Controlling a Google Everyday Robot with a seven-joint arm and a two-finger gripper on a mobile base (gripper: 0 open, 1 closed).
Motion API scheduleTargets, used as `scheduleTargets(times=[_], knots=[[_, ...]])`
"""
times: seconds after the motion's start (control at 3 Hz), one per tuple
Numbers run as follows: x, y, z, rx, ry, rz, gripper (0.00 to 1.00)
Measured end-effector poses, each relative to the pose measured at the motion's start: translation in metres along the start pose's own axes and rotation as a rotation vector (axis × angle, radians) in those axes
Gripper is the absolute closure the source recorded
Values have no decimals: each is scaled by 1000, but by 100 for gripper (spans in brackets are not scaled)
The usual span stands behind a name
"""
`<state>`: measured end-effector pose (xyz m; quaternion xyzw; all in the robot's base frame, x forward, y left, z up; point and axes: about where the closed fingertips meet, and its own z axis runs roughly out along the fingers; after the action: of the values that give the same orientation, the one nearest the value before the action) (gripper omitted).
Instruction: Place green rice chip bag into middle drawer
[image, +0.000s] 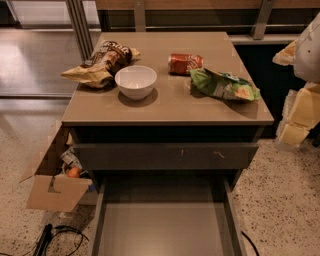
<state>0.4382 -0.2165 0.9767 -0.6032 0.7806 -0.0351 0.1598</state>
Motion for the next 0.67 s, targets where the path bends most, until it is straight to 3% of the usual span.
scheduleTargets(times=[0.33,0.67], knots=[[0,0,0,0,0,0,0],[-12,-21,12,21,-46,-34,0]])
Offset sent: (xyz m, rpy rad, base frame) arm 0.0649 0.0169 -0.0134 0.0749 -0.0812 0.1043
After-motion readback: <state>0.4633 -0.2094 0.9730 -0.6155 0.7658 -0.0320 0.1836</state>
